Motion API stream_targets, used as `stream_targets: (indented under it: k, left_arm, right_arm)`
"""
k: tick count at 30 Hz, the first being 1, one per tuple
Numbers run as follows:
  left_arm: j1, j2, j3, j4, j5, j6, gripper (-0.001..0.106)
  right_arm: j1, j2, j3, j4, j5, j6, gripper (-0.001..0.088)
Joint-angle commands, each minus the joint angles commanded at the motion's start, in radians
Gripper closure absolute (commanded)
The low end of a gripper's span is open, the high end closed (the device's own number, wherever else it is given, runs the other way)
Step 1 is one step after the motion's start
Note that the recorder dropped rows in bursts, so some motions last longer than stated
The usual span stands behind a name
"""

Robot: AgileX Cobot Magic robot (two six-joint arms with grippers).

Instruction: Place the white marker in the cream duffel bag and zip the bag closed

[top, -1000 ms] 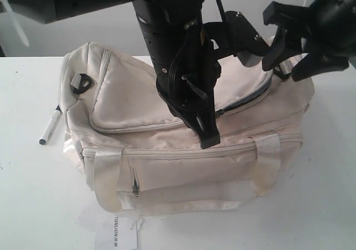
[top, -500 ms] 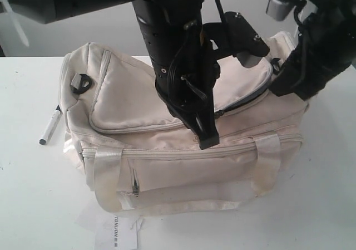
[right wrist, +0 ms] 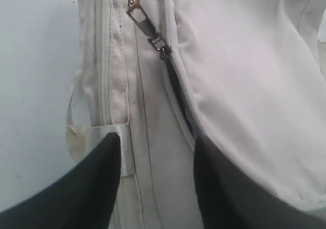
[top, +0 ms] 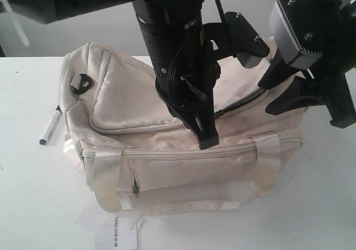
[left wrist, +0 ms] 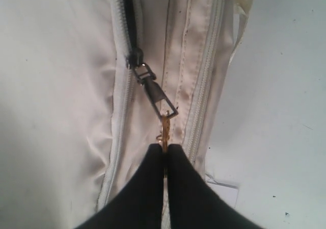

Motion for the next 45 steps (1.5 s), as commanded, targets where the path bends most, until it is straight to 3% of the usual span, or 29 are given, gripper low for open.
stream_targets:
  k: [4, 7, 11, 17, 24, 30, 41, 45]
  left_arm:
    - [0.0, 0.0, 0.0, 0.0, 0.0, 0.0, 0.105]
    - [0.0, 0.0, 0.0, 0.0, -0.01, 0.0, 0.105]
    - [0.0, 0.0, 0.0, 0.0, -0.016, 0.0, 0.105]
    - [0.0, 0.0, 0.0, 0.0, -0.017, 0.0, 0.105]
    - [0.0, 0.0, 0.0, 0.0, -0.025, 0.0, 0.105]
    - [0.0, 0.0, 0.0, 0.0, -0.019, 0.0, 0.105]
    - [0.0, 0.0, 0.0, 0.0, -0.017, 0.0, 0.105]
    - [0.0, 0.0, 0.0, 0.0, -0.015, 0.0, 0.105]
  right_arm:
    - [-0.089, 0.001, 0.028, 0.14, 0.003, -0.16, 0.0536]
    - [-0.128, 0.006, 0.028, 0.262, -0.015, -0.182, 0.0548]
    - [-0.107, 0.046, 0.028, 0.291, -0.03, -0.181, 0.0513]
    - [-0.06, 0.072, 0.028, 0.279, -0.024, -0.307, 0.0316]
    - [-0.014, 0.104, 0.03, 0.23, -0.03, -0.298, 0.0313]
    - [-0.014, 0.131, 0.032, 0.18, -0.045, -0.298, 0.0315]
    - [0.037, 0.162, 0.032, 0.189, -0.14, -0.298, 0.0407]
    - [0.046, 0.162, 0.032, 0.185, -0.144, -0.298, 0.0635]
